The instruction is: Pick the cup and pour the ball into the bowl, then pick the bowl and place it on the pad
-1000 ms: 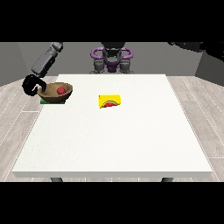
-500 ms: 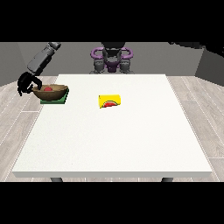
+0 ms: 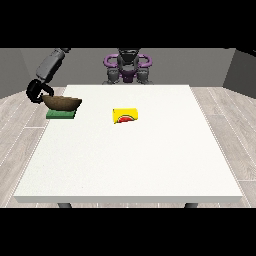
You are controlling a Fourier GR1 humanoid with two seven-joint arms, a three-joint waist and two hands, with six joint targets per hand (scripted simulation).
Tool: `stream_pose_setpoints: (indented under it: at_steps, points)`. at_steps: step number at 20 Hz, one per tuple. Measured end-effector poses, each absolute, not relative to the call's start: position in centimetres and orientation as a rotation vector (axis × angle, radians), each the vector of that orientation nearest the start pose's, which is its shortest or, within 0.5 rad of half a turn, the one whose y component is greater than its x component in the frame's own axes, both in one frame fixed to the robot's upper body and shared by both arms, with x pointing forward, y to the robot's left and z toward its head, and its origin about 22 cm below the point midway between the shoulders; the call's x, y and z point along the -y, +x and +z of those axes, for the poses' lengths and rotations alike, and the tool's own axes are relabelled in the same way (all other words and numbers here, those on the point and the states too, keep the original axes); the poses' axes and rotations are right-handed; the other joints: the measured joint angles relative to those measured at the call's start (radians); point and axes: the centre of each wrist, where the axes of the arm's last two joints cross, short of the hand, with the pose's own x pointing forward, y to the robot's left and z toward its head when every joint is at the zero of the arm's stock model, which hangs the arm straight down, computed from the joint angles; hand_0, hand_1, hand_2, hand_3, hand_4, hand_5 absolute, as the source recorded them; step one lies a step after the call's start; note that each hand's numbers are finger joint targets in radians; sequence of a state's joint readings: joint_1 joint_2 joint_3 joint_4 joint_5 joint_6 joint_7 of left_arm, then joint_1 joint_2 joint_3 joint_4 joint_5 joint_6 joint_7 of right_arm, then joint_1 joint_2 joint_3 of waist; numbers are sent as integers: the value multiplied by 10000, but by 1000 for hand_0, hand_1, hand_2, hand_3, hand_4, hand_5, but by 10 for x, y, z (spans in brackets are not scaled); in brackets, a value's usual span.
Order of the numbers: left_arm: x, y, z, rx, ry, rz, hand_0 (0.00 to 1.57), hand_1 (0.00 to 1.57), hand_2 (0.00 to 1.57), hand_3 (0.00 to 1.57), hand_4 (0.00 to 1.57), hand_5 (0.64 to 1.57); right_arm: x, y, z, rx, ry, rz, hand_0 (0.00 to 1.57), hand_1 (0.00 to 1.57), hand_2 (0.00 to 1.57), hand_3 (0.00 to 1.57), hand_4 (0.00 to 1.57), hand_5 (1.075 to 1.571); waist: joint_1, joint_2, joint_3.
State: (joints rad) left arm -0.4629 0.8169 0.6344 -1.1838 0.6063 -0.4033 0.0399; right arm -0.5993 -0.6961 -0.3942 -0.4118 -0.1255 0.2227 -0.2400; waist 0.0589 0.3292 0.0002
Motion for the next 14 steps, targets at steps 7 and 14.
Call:
stream_pose_setpoints:
  at_steps: [7, 14]
  points:
    - [-516, 270, 245, 20473, 1587, 1113, 0, 0, 0, 0, 654, 1546, 511, 317, 74, 13497, -3887, -2528, 0, 0, 0, 0, 0, 1503, -31, -105, 3]
    - [-486, 282, 242, 20077, 290, 932, 0, 0, 0, 0, 983, 1570, 525, 311, 88, 13055, -4265, -2786, 0, 0, 0, 0, 442, 1255, 92, -985, 18]
